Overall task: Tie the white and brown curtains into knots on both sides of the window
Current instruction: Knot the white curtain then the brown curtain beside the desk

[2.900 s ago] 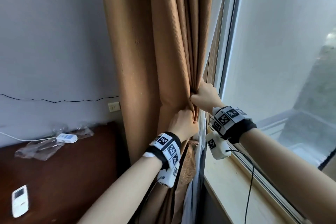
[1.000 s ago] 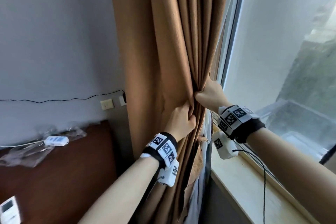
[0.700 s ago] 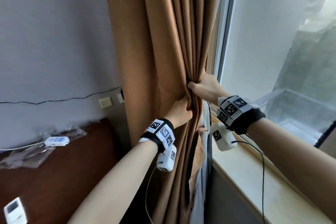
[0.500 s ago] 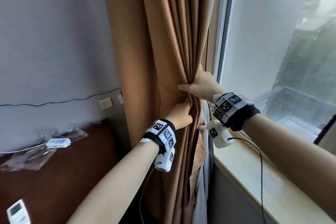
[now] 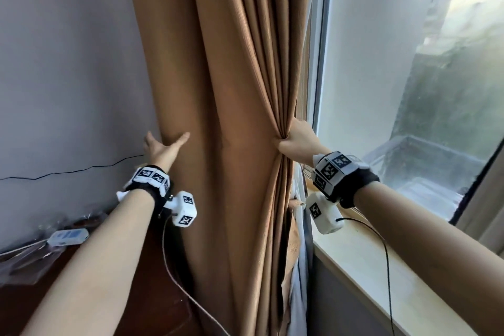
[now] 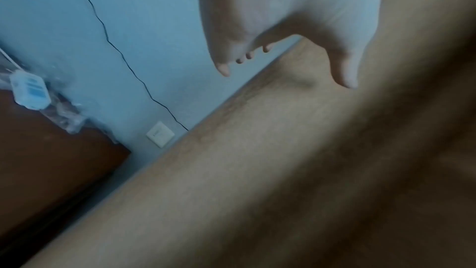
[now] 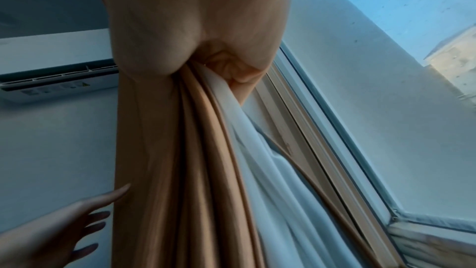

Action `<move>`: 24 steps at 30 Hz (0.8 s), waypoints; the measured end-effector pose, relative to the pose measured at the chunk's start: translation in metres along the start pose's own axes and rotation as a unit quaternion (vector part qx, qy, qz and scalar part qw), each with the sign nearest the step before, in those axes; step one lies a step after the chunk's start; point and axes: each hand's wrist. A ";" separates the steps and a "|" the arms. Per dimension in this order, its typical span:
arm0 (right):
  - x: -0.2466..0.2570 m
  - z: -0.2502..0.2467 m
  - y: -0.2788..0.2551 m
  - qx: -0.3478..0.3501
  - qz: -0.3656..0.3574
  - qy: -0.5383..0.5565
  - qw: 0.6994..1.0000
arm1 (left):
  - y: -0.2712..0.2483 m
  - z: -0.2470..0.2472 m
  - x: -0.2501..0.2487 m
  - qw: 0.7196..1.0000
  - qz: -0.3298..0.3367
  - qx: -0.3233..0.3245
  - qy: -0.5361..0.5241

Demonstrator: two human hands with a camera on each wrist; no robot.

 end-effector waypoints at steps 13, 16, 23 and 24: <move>-0.001 0.004 0.008 -0.019 0.041 -0.033 0.998 | -0.152 0.055 -0.038 0.934 0.272 0.109 0.206; 0.003 0.009 0.005 -0.016 0.034 -0.022 0.999 | -0.189 0.069 -0.057 0.903 0.351 0.145 0.199; 0.002 0.002 -0.005 -0.010 0.028 0.012 1.000 | -0.200 0.086 -0.072 0.862 0.333 0.237 0.301; 0.003 0.001 -0.007 -0.002 0.029 0.025 0.999 | -0.201 0.088 -0.068 0.851 0.335 0.243 0.323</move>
Point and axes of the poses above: each hand's wrist, its own y-axis towards the middle knuckle, its own z-axis out of the palm, x = y × z, and after that the axes turned 2 degrees about y, right-handed
